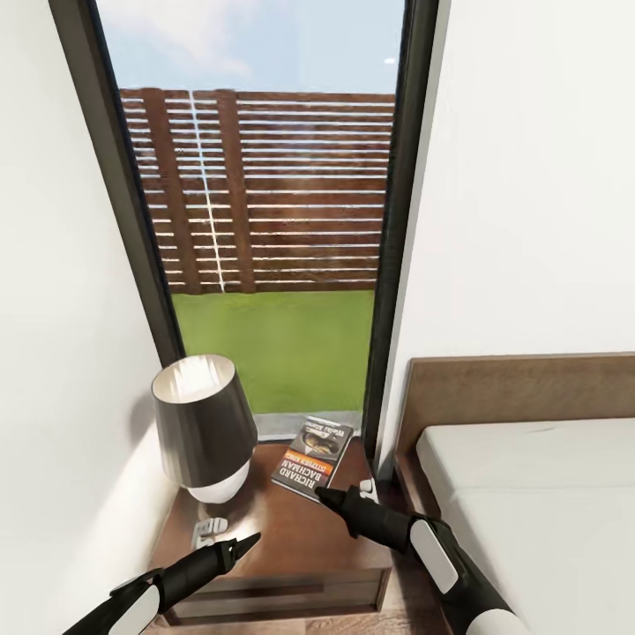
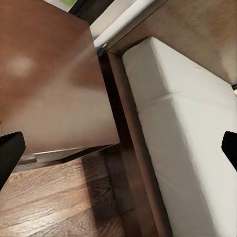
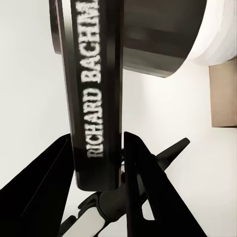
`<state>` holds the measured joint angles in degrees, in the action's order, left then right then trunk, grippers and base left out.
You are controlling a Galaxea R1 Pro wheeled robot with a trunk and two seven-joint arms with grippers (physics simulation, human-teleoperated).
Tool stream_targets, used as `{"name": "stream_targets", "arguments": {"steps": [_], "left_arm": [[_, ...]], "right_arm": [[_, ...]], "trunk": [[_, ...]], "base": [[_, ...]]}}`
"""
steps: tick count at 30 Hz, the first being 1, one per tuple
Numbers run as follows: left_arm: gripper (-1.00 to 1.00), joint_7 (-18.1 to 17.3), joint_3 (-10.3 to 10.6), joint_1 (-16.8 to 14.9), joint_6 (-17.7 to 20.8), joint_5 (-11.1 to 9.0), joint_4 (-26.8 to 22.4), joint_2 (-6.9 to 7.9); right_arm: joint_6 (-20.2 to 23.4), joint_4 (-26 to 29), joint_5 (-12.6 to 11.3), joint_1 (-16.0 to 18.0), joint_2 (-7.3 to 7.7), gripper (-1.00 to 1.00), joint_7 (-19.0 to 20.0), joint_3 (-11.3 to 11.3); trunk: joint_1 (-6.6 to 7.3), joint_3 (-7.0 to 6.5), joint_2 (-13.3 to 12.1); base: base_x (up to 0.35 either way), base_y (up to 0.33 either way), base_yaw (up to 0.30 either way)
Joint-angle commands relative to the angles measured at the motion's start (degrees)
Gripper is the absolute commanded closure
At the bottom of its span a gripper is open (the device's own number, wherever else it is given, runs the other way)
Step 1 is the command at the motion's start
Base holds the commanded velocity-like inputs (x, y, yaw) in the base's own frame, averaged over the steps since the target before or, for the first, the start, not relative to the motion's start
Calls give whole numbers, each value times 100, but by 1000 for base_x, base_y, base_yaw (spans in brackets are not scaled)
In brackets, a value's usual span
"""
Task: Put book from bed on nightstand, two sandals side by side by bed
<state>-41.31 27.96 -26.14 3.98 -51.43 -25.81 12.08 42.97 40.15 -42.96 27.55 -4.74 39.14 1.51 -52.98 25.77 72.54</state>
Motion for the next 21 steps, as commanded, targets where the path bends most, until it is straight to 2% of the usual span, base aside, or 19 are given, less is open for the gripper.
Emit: {"name": "stream_targets", "arguments": {"steps": [1, 17, 21], "left_arm": [[-100, -12, 25, -5, 42, -60, -3, 5], [-100, -16, 25, -2, 42, -60, -3, 5], [-100, -17, 25, -2, 42, -60, -3, 5]], "right_arm": [[39, 2, -37, 2, 0, 100, -3, -1], [58, -7, -35, 2, 0, 100, -38, 1], [33, -360, -29, 0, 5, 100, -226, -18]], "trunk": [[-23, 25, 45], [-374, 312, 687], [-462, 384, 848]], "base": [[0, 0, 0], [0, 0, 0], [0, 0, 0]]}}
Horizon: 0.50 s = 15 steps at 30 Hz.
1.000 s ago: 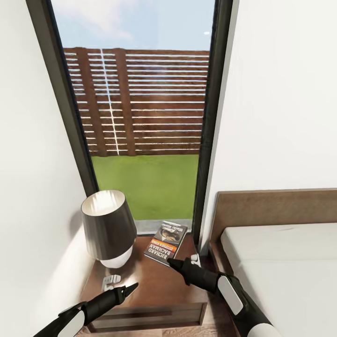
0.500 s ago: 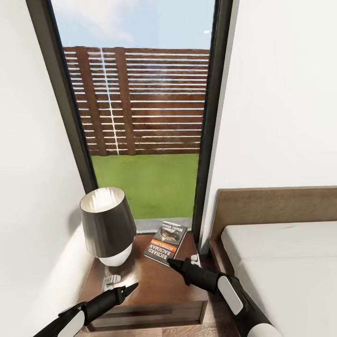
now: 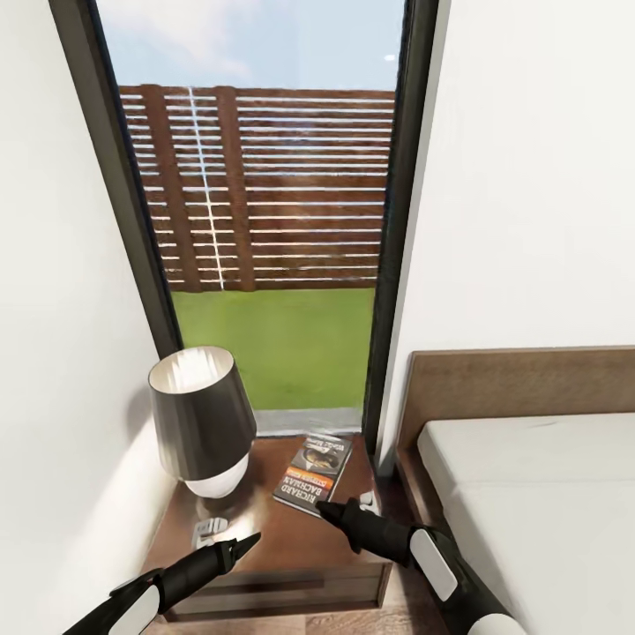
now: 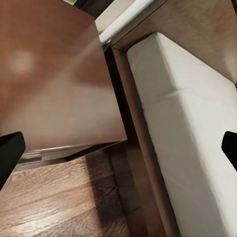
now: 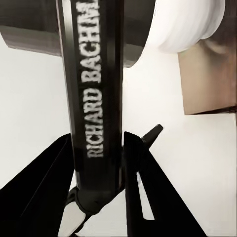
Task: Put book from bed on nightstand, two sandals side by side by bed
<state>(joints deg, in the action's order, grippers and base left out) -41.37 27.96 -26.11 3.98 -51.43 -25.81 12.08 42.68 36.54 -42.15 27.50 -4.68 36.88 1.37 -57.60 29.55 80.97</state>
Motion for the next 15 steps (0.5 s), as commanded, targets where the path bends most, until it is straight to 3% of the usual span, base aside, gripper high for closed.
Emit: {"name": "stream_targets", "arguments": {"steps": [1, 15], "left_arm": [[-100, -11, 26, -6, 42, -60, -3, 5], [-100, -11, 26, -5, 42, -60, -3, 5]], "right_arm": [[57, -65, -109, 4, 0, 100, -27, -8], [46, -178, -118, 8, 2, 100, -73, -14]], "trunk": [[-22, 24, 45], [-330, 275, 607]], "base": [[0, 0, 0], [0, 0, 0]]}}
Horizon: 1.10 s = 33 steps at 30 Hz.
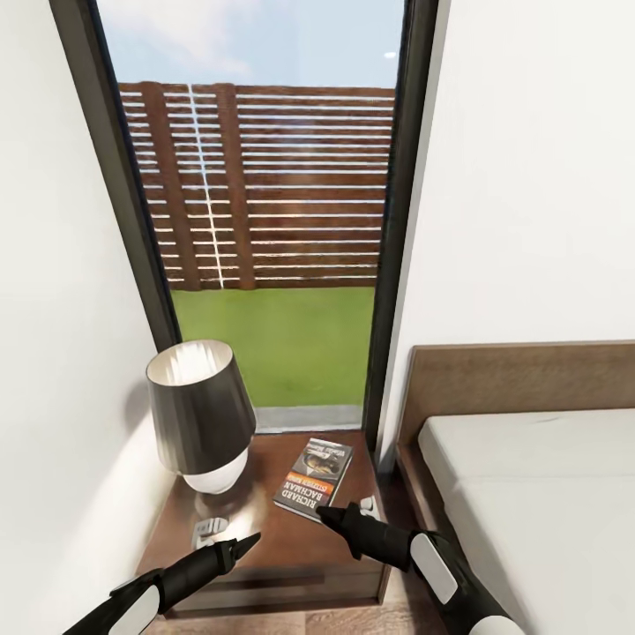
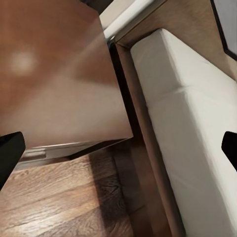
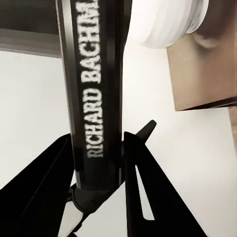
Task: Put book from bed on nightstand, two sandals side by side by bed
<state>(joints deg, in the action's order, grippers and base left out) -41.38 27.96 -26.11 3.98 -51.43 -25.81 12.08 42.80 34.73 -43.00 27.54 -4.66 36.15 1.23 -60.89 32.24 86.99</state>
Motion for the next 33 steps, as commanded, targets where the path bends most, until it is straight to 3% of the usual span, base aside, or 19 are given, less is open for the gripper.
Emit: {"name": "stream_targets", "arguments": {"steps": [1, 33], "left_arm": [[-100, -11, 25, -4, 42, -60, -3, 5], [-100, -9, 25, -6, 42, -60, -3, 5]], "right_arm": [[34, 2, -33, 4, 0, 100, 2, 2], [29, 3, -33, 4, 0, 100, 3, 9]], "trunk": [[-22, 24, 45], [-725, 599, 1328]], "base": [[0, 0, 0], [0, 0, 0]]}}
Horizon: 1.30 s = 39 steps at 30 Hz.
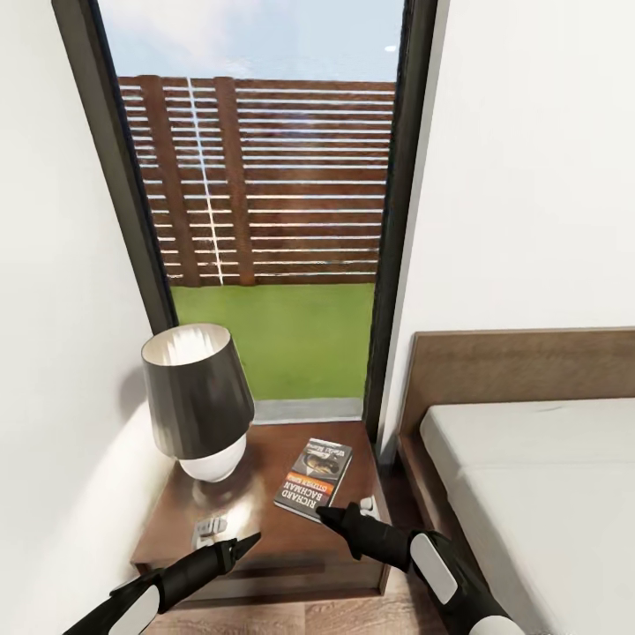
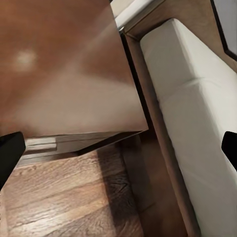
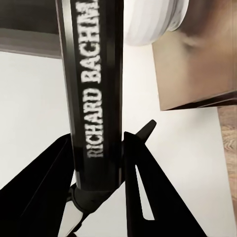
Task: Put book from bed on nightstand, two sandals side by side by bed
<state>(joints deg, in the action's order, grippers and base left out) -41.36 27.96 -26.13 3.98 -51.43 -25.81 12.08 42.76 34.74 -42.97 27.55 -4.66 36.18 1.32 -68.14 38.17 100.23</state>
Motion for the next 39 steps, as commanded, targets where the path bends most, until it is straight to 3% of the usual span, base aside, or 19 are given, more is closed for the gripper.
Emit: {"name": "stream_targets", "arguments": {"steps": [1, 31, 39], "left_arm": [[-100, -11, 25, -3, 42, -60, -3, 5], [-100, -12, 25, -6, 42, -60, -3, 5], [-100, -12, 25, -4, 42, -60, -1, 5]], "right_arm": [[34, 2, -36, 4, 0, 100, -1, 0], [39, 1, -36, 2, 0, 100, 0, 0], [38, -2, -36, -1, 0, 100, 2, 0]], "trunk": [[-22, 24, 44], [-681, 562, 1248], [-681, 562, 1248]], "base": [[0, 0, 0], [0, 0, 0], [9, 0, 0]]}}
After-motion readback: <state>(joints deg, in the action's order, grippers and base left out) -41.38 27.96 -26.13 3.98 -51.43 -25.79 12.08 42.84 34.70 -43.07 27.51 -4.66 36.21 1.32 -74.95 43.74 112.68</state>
